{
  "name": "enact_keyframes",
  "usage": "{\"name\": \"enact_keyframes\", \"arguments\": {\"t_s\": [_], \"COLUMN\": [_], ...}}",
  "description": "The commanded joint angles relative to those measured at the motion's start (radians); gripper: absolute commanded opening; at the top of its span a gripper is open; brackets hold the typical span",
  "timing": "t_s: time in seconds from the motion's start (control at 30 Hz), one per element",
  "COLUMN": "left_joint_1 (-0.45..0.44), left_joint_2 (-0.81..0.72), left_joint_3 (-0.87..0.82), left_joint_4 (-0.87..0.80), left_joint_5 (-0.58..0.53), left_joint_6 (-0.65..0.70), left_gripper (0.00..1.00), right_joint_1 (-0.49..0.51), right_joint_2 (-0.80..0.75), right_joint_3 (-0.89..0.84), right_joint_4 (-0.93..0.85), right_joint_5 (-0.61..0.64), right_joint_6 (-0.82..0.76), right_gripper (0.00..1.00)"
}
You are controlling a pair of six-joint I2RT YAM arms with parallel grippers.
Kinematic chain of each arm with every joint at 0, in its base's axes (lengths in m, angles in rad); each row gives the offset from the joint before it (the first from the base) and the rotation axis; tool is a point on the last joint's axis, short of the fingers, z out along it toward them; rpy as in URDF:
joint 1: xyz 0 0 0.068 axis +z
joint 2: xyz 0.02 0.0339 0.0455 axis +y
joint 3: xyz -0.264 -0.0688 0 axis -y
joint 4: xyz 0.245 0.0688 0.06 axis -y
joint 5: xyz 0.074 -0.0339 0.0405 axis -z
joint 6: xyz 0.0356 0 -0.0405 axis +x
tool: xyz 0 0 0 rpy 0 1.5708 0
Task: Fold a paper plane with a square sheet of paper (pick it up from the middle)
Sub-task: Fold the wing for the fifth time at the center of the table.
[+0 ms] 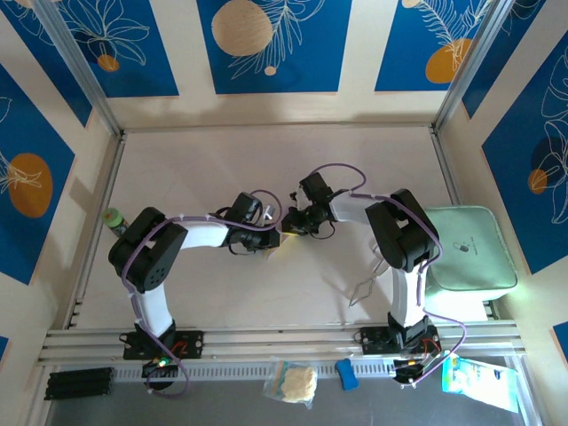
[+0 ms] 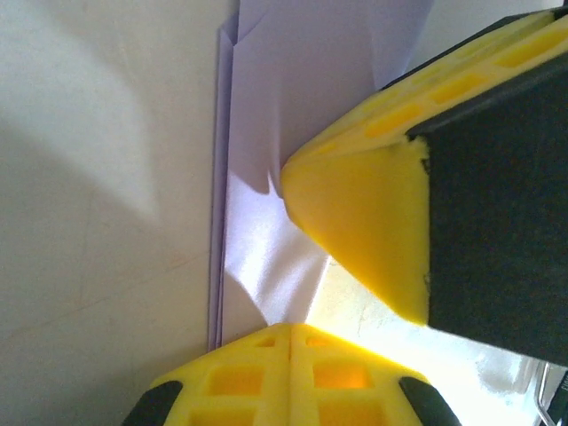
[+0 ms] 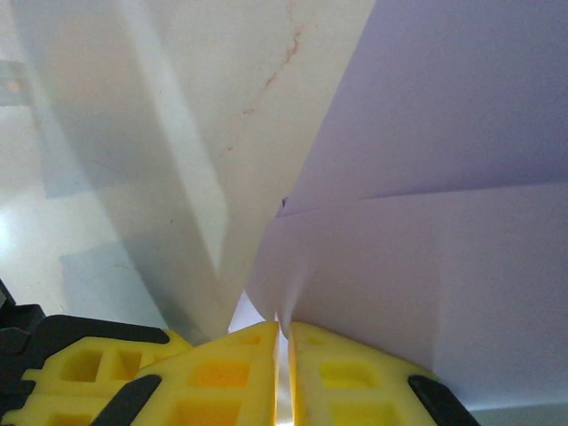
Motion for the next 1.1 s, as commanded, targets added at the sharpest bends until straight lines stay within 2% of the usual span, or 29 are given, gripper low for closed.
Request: {"name": "enact_keyframes", "arguments": {"t_s": [0.0, 0.37, 0.8, 0.9, 1.07], "left_joint_1": [0.0, -0.005, -0.004, -0.005, -0.002], "left_joint_2": [0.023, 0.022, -0.011, -0.026, -0.007], "left_joint_3": [-0.003, -0.005, 0.033, 0.061, 0.11], "left_joint_4": [-0.093, -0.098, -0.098, -0.071, -0.037], "left_joint_5": [-0.043, -0.039, -0.021, -0.006, -0.044], "left_joint_6": [0.02, 0.018, 0.029, 0.021, 0.011], "left_gripper": [0.03, 0.02, 0.03, 0.06, 0.11], "right_joint_1": [-0.032, -0.087, -0.072, -0.073, -0.071], "right_joint_2": [-0.044, -0.005, 0.068, 0.078, 0.07], "right_joint_3": [0.0, 0.046, 0.086, 0.073, 0.045], "right_joint_4": [-0.016, -0.051, -0.146, -0.139, -0.094], "right_joint_5": [-0.008, 0.043, 0.105, 0.104, 0.073], "right_joint_6": [0.005, -0.007, -0.017, -0.013, -0.008], "right_gripper": [0.14, 0.14, 0.14, 0.13, 0.13]}}
